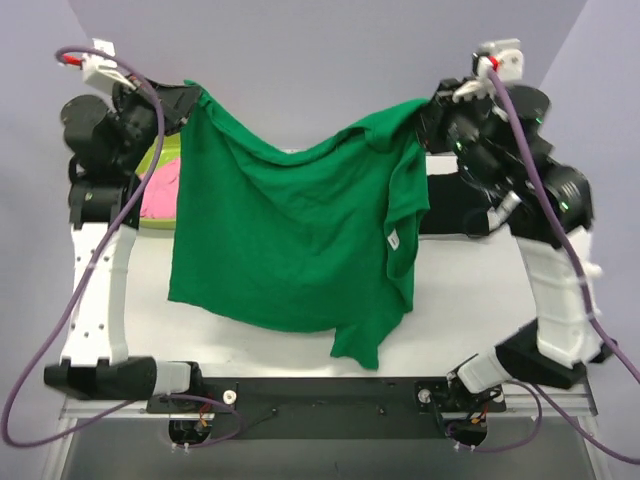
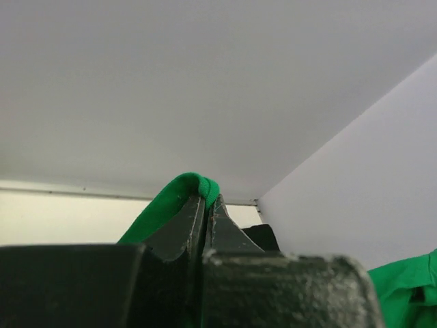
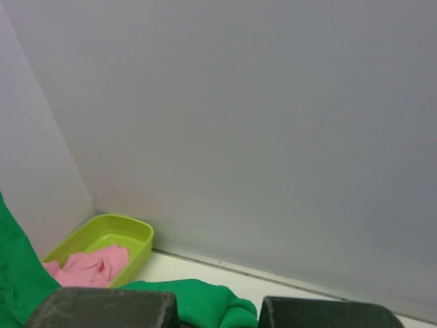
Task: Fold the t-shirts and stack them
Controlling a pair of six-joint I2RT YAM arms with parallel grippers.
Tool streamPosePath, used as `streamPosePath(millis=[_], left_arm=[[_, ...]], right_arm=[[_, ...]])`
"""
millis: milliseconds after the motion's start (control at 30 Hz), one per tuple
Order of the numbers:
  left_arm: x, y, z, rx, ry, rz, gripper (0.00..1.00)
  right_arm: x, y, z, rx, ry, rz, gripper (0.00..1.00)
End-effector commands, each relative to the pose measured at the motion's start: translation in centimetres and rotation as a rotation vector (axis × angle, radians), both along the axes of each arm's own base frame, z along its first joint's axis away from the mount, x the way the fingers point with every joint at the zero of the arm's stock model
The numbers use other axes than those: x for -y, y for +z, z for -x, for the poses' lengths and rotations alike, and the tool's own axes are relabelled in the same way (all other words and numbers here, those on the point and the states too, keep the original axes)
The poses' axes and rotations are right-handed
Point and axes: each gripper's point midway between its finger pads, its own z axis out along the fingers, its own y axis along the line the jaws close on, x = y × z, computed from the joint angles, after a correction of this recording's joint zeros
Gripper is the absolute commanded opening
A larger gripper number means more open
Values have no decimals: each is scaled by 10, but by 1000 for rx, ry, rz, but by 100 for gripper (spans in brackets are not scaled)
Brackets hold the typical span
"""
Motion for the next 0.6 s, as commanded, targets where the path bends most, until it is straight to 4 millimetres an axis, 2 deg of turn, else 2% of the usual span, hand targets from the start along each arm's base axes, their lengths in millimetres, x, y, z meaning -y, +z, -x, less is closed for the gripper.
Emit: streamPosePath(millis=[0, 33, 67, 100, 133, 167, 200, 233, 267, 300, 333, 367, 400, 433, 467, 500, 533, 567], left_arm=[[-17, 5, -38, 36, 16, 33, 0], [-17, -6, -58, 7, 11, 37, 0], [-18, 11, -60, 51, 8, 38, 0], [-16, 11, -68, 51, -6, 40, 0], [-17, 3, -88, 29, -9, 43, 0], [-18, 7, -94, 40, -11, 46, 0], [-17, 26, -93, 82, -21, 57, 0], [-19, 21, -109, 70, -25, 63, 0], [-19, 25, -113, 80, -28, 67, 0], [-19, 48, -106, 132, -33, 66, 0], [-18, 42, -118, 121, -41, 65, 0], [-19, 45, -118, 125, -46, 63, 0], [-18, 45, -119, 123, -52, 63, 0], [-18, 40, -120, 108, -54, 62, 0], [-18, 34, -120, 96, -48, 60, 0], [-19, 28, -118, 87, -44, 58, 0], [-20, -2, -115, 24, -35, 64, 0], [-24, -6, -111, 38, -10, 69, 0]], right_arm=[[6, 39, -29, 83, 28, -115, 0], [10, 34, -49, 74, 6, -108, 0], [12, 42, -55, 100, 6, -119, 0], [9, 47, -57, 108, 43, -155, 0], [20, 48, -69, 111, 27, -170, 0], [21, 59, -70, 150, 38, -192, 0], [22, 63, -73, 168, 45, -196, 0], [19, 68, -73, 189, 69, -193, 0], [19, 76, -73, 223, 75, -191, 0], [19, 79, -72, 240, 86, -183, 0], [16, 81, -69, 248, 110, -179, 0], [14, 79, -67, 244, 127, -174, 0], [15, 82, -57, 253, 139, -173, 0], [4, 53, -66, 173, 178, -159, 0], [-1, 48, -63, 167, 201, -160, 0], [-2, 43, -50, 161, 221, -157, 0], [-7, 29, -48, 134, 240, -149, 0], [-18, -13, -57, 46, 266, -131, 0]])
